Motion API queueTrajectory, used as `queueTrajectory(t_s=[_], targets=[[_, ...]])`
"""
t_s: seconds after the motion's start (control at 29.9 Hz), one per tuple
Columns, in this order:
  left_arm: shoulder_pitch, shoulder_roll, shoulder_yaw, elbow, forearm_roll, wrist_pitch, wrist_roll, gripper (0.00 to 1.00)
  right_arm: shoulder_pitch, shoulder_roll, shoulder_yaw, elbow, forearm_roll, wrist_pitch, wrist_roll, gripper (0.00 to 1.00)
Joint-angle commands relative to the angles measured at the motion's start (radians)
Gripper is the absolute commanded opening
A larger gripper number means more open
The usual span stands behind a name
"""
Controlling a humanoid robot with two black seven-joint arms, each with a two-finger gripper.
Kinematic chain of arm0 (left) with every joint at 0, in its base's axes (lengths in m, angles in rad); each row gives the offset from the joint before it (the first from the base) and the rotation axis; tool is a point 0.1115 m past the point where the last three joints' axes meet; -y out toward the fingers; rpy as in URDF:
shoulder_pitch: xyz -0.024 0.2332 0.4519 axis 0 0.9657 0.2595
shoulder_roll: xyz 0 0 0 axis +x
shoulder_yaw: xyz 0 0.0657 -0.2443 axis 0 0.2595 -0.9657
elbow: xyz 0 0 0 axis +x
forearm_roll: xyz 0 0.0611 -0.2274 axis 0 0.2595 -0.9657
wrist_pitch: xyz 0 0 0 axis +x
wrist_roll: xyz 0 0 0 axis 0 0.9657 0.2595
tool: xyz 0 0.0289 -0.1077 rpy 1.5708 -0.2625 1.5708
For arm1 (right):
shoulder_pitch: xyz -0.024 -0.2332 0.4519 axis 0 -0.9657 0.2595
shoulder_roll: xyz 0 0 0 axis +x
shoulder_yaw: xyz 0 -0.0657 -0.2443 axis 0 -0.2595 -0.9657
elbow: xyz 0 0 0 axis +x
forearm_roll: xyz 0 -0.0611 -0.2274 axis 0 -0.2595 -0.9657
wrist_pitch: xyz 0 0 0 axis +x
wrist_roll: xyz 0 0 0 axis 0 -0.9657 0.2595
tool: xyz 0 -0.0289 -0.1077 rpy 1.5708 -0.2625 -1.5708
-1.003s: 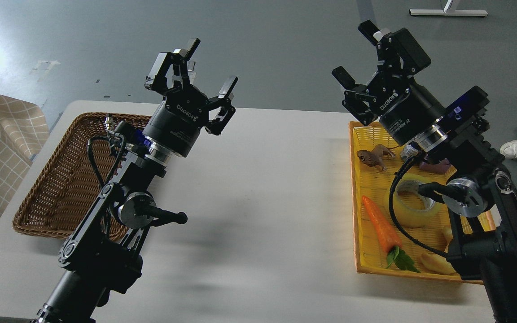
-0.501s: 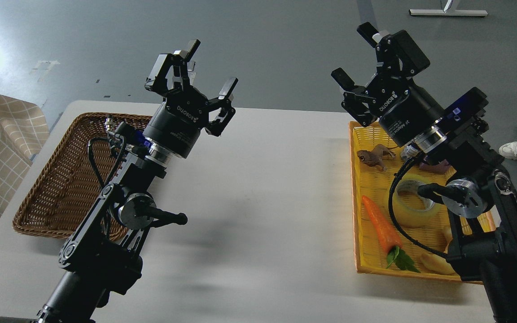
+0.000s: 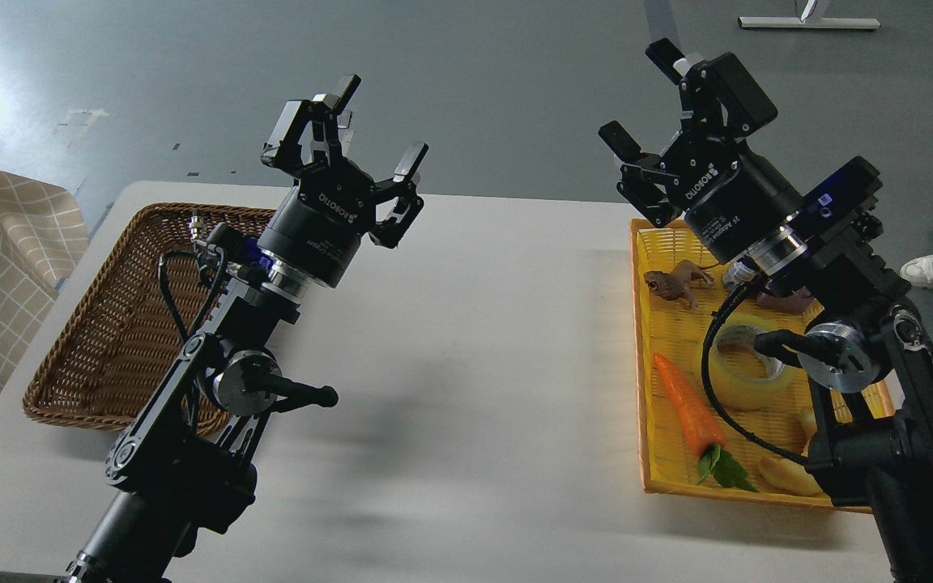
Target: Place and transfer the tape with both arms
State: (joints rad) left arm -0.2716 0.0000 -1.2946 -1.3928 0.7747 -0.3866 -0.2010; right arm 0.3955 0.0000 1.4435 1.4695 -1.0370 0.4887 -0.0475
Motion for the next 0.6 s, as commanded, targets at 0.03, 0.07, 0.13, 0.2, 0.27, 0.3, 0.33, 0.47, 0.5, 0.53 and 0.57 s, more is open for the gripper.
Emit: queueTrajectory(t_s=[0.03,0.07,0.13,0.2,0.27,0.3,0.33,0.47,0.5,0.53,0.57], targets=[[-0.003,0.000,0.000,0.000,0.000,0.000,-0.002,0.98,0.000,0.000,0.002,0.000,0.000,0.000,0.000,1.00],[-0.003,0.000,0.000,0.000,0.000,0.000,0.000,0.98,0.000,0.000,0.002,0.000,0.000,0.000,0.000,1.00],[-0.005,0.000,0.000,0.000,0.000,0.000,0.000,0.98,0.000,0.000,0.002,0.000,0.000,0.000,0.000,1.00],[-0.001,0.000,0.003,0.000,0.002,-0.001,-0.001,0.98,0.000,0.000,0.002,0.000,0.000,0.000,0.000,1.00],[-0.001,0.000,0.003,0.000,0.002,-0.001,-0.002,0.98,0.000,0.000,0.002,0.000,0.000,0.000,0.000,1.00],[-0.001,0.000,0.003,0.000,0.000,-0.001,-0.002,0.98,0.000,0.000,0.000,0.000,0.000,0.000,0.000,1.00],[-0.003,0.000,0.002,0.000,0.000,-0.001,-0.002,0.98,0.000,0.000,0.001,0.000,0.000,0.000,0.000,1.00],[-0.003,0.000,0.000,0.001,0.000,0.000,-0.002,0.98,0.002,0.000,0.002,0.000,0.000,0.000,0.000,1.00],[-0.003,0.000,0.000,0.001,0.000,0.000,-0.002,0.98,0.002,0.000,0.002,0.000,0.000,0.000,0.000,1.00],[-0.001,0.000,0.000,0.001,0.000,-0.001,-0.002,0.98,0.003,0.000,0.002,0.000,0.000,0.000,0.000,1.00],[-0.001,0.000,0.000,0.003,0.000,0.000,-0.002,0.98,0.003,0.000,0.002,0.002,0.000,0.000,0.000,1.00]])
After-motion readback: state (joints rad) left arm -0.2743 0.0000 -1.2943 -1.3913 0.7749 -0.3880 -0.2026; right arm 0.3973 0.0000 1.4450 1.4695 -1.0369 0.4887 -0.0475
